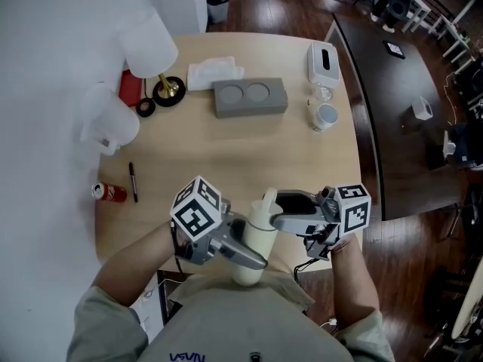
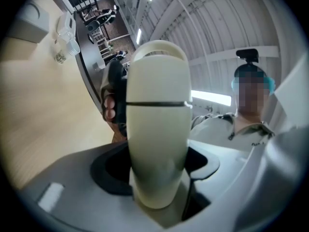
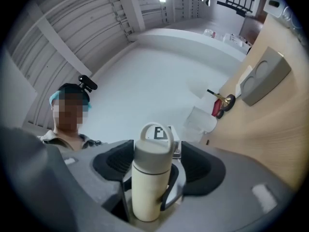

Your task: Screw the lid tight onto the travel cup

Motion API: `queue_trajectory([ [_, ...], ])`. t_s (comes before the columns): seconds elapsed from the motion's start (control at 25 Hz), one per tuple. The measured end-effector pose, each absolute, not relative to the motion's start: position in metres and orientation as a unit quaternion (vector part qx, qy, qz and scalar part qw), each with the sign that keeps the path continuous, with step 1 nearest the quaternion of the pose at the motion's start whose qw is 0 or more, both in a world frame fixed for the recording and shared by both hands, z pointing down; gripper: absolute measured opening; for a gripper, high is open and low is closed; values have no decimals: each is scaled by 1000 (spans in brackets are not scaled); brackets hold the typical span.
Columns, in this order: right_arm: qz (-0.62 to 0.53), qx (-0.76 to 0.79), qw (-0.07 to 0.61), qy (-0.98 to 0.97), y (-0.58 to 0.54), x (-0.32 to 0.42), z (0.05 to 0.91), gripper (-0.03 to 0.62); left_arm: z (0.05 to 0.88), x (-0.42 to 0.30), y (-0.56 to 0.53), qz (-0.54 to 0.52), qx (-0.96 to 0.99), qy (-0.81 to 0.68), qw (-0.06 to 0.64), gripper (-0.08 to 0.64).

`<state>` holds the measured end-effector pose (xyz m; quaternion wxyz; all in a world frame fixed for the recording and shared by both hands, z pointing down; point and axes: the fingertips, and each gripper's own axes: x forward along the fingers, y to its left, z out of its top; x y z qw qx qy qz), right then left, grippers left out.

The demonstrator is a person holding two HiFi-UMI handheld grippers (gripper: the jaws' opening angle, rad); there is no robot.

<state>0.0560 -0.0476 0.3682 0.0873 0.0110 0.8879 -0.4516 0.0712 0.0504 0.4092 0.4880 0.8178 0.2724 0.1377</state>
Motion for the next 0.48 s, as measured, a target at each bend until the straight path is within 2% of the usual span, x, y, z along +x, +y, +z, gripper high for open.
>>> queue_trajectory([
  [0.08, -451, 2, 86, 888, -51, 57, 371, 304, 411, 72, 48, 139, 817, 267, 492, 318],
  [0.16, -445, -13, 81, 892, -54, 58, 372, 258, 416, 71, 43, 142, 819, 252, 495, 318],
  [0.48, -427, -107, 6, 898, -61, 55, 388, 256, 445, 73, 30, 193, 833, 177, 488, 318],
])
